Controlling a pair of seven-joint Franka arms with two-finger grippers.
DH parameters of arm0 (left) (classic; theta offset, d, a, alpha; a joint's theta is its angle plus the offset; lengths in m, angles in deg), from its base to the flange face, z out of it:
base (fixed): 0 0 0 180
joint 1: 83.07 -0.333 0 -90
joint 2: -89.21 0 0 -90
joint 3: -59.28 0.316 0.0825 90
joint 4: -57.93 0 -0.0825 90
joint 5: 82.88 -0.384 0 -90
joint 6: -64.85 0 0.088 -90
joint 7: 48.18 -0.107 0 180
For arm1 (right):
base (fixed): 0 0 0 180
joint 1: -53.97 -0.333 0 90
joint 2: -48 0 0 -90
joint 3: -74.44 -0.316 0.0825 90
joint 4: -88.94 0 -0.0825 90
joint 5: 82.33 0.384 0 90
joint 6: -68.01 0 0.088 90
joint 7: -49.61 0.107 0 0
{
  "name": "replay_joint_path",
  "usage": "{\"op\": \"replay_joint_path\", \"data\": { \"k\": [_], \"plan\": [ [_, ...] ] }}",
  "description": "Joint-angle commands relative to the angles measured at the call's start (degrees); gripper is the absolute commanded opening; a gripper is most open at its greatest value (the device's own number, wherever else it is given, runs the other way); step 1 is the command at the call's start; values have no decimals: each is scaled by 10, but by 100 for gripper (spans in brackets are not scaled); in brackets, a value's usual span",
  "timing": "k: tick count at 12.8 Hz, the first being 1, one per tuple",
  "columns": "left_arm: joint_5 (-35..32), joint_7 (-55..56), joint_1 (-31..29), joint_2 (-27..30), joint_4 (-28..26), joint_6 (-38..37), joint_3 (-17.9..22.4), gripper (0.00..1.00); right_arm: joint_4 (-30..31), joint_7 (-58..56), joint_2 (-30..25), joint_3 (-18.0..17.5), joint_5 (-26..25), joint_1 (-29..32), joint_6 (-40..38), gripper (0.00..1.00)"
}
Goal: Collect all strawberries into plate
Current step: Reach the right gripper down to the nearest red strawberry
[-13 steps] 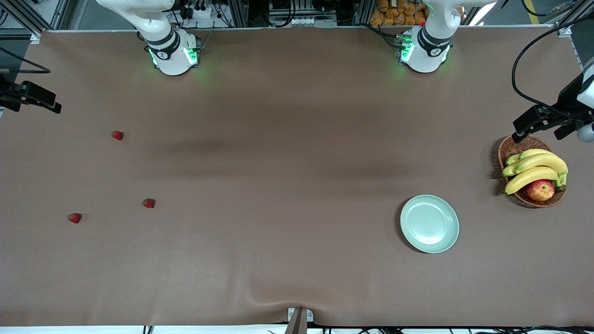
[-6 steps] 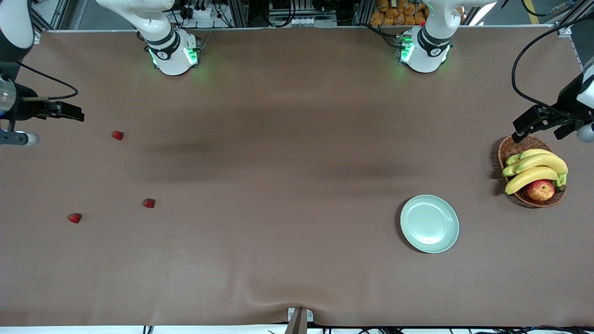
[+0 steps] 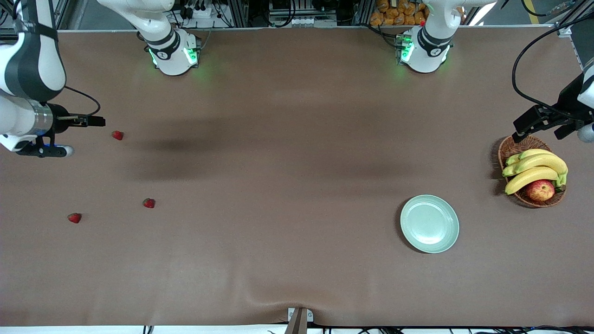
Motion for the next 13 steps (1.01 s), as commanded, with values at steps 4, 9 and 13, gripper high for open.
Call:
{"op": "replay_joint_path", "data": {
  "k": [4, 9, 13],
  "plan": [
    [14, -12, -6, -5, 7, -10, -2, 100, 38, -141, 71, -5, -15, 78, 91, 100],
    [14, -12, -7, -7, 5, -10, -1, 100, 148, -235, 76, -5, -81, 108, 260, 100],
    [13, -13, -8, -11, 5, -10, -1, 100, 184, -291, 121, -5, -83, 135, 351, 100]
  ]
}}
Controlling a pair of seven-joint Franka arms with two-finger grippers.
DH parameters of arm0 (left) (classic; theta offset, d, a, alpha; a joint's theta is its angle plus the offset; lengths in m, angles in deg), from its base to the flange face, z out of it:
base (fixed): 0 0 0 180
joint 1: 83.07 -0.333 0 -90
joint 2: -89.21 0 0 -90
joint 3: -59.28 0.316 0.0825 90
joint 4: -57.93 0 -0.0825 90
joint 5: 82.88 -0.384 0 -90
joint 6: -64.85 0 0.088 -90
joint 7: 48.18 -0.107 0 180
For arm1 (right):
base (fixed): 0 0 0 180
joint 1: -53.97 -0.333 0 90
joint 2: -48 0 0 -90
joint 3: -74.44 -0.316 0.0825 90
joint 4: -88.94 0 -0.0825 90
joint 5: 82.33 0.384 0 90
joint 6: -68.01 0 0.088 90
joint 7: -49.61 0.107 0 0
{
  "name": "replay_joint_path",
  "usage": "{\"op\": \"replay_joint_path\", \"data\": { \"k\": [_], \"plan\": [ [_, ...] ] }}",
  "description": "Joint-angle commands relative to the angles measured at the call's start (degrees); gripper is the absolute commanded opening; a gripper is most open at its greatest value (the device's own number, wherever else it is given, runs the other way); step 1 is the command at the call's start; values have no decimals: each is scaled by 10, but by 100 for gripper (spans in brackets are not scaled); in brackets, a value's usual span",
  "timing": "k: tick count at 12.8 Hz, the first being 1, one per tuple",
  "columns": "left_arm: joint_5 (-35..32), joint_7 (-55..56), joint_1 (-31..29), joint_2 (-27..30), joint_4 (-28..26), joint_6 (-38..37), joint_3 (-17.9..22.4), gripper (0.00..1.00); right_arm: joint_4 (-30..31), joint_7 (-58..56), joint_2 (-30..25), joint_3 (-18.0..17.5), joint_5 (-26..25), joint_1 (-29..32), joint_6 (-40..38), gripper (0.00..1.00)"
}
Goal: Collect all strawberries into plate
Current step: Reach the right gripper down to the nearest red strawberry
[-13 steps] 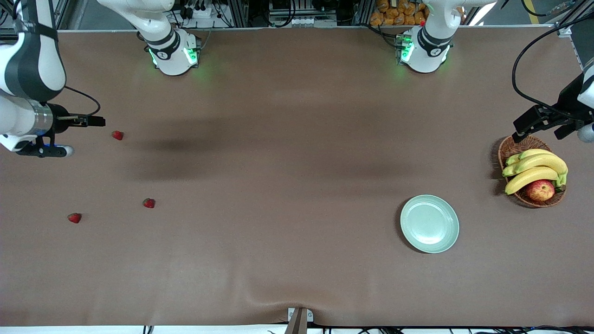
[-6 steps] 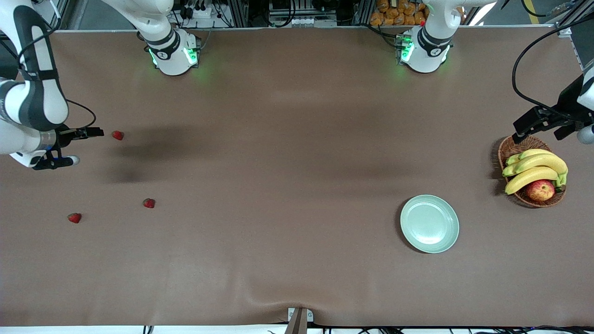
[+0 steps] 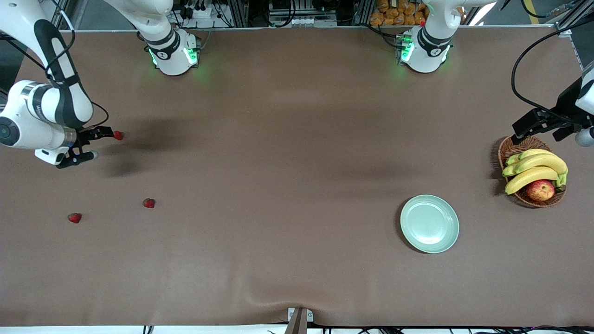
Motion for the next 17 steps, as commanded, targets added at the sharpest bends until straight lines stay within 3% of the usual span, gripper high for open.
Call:
{"op": "replay_joint_path", "data": {
  "k": [1, 5, 14, 15, 16, 17],
  "plan": [
    [13, -12, -6, -2, 6, -9, -2, 100, 20, -53, 27, -8, -17, 35, 55, 100],
    [13, -13, -6, -2, 3, -9, -1, 100, 56, -58, 41, -8, -17, 43, 107, 100],
    [13, -14, -5, -6, 3, -12, -2, 100, 68, -58, 39, -9, -17, 48, 103, 100],
    [13, -14, -5, -6, 3, -12, -2, 100, 68, -59, 38, -9, -17, 48, 102, 90],
    [13, -14, -5, -6, 3, -12, -2, 100, 68, -59, 38, -9, -17, 48, 102, 56],
    [13, -14, -5, -7, 3, -12, -2, 100, 68, -59, 38, -9, -16, 48, 100, 28]
  ]
}}
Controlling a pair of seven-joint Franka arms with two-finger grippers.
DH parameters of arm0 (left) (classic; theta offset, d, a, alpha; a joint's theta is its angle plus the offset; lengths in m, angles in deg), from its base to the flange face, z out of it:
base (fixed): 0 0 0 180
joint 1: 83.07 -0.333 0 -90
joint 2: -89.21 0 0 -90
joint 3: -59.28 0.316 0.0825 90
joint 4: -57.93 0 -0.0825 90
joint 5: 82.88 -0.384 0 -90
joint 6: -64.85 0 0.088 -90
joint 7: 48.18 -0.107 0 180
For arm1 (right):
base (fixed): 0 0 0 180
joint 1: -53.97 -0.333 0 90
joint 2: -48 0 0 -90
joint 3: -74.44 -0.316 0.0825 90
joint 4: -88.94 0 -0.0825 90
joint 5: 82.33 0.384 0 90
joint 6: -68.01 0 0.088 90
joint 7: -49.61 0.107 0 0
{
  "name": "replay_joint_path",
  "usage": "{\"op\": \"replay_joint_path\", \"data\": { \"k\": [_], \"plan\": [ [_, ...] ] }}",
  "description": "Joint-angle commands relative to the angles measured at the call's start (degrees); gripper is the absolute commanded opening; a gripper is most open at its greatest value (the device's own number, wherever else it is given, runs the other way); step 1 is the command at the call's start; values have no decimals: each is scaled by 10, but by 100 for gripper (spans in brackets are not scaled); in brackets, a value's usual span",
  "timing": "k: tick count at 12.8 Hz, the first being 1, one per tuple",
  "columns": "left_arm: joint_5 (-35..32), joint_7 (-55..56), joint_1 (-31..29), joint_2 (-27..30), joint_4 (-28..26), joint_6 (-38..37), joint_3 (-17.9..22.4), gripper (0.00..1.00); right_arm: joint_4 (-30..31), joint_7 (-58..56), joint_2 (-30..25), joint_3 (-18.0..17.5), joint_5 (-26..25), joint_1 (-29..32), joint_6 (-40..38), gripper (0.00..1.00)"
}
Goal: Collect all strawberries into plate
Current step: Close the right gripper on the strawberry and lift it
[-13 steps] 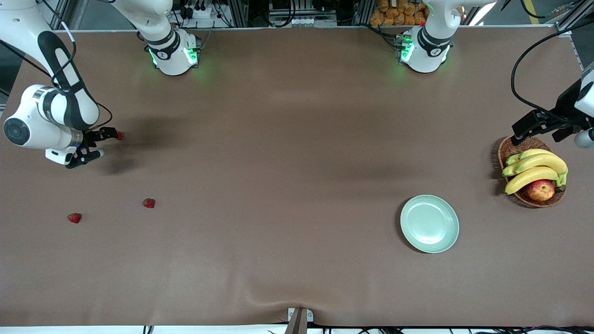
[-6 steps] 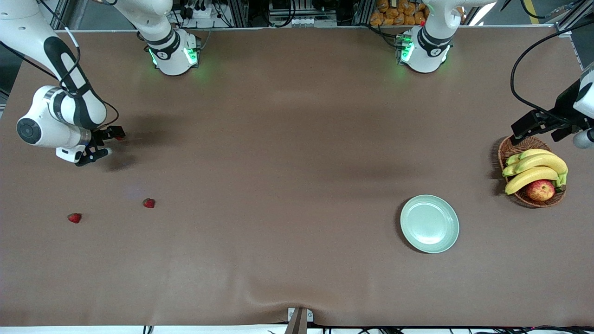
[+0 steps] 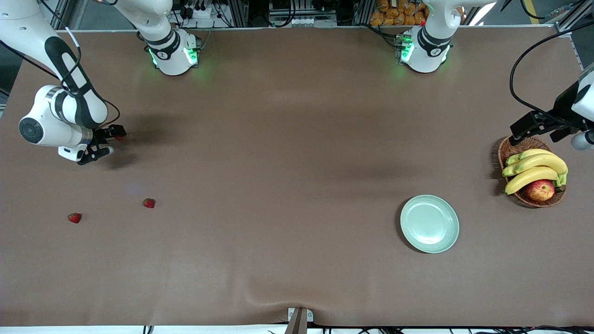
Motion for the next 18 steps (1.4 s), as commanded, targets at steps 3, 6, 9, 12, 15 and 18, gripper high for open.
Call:
{"op": "replay_joint_path", "data": {
  "k": [3, 6, 9, 12, 15, 18],
  "plan": [
    [13, -14, -5, -1, 4, -7, -2, 100, 16, -6, -20, -10, -15, 20, -5, 7],
    [13, -14, -5, -1, 4, -7, -2, 100, 12, -5, -28, -12, -13, 20, -24, 0],
    [13, -15, -5, -1, 4, -7, -2, 100, 2, -4, -49, -19, -6, 16, -44, 0],
    [13, -14, -5, -4, 6, -7, -2, 100, -73, -5, -66, -55, 21, 3, -116, 0],
    [13, -14, -5, -4, 5, -7, -2, 100, -177, -13, -60, -108, 49, -5, -173, 0],
    [13, -14, -5, -4, 5, -7, -2, 100, -236, -13, -42, -117, 58, -68, -170, 0]
  ]
}}
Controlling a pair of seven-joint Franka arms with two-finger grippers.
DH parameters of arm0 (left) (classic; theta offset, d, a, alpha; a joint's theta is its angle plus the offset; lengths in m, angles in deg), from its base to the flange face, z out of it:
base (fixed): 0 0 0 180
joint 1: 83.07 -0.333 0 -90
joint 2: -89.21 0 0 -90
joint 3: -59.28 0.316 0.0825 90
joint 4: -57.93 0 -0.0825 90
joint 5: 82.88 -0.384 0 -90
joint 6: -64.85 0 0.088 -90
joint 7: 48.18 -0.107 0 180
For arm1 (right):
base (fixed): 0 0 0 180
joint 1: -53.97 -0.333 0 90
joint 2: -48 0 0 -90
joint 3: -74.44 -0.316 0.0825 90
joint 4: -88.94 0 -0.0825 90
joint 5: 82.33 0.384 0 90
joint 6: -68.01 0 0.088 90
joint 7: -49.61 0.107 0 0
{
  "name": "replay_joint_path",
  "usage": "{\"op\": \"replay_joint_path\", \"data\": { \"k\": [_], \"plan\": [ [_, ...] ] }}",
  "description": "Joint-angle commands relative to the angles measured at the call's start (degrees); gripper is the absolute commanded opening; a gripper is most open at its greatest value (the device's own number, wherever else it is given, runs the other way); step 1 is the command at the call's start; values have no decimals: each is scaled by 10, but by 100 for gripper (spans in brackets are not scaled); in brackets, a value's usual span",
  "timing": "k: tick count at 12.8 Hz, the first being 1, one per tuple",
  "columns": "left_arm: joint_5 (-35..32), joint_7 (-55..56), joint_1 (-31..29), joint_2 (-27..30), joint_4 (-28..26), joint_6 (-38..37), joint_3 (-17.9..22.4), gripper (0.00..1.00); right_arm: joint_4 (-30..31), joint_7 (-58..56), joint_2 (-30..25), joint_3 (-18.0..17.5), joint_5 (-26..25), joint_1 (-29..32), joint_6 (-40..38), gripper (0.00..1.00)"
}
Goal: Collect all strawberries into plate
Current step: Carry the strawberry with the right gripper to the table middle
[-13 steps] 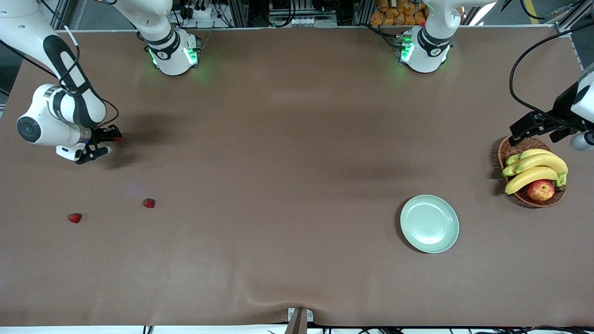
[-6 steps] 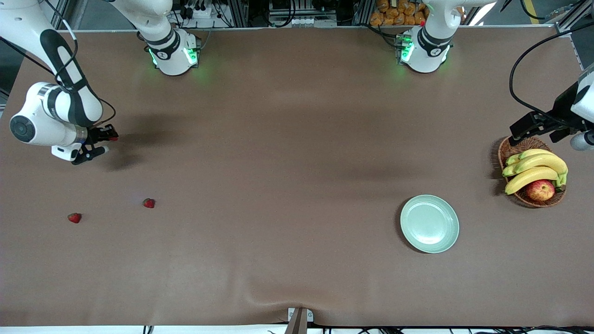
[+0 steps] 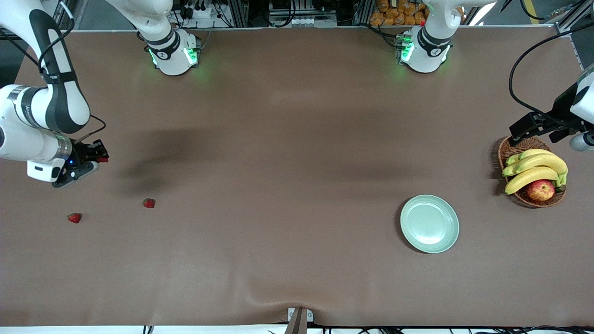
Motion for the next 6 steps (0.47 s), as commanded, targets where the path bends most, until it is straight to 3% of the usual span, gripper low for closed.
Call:
{"op": "replay_joint_path", "data": {
  "k": [1, 6],
  "plan": [
    [13, -13, -4, -2, 6, -7, -2, 100, -59, -12, 37, -1, 35, -55, -8, 0],
    [13, -13, -2, -2, 6, -7, -2, 100, -185, -11, 150, -1, 94, -154, -5, 0]
  ]
}}
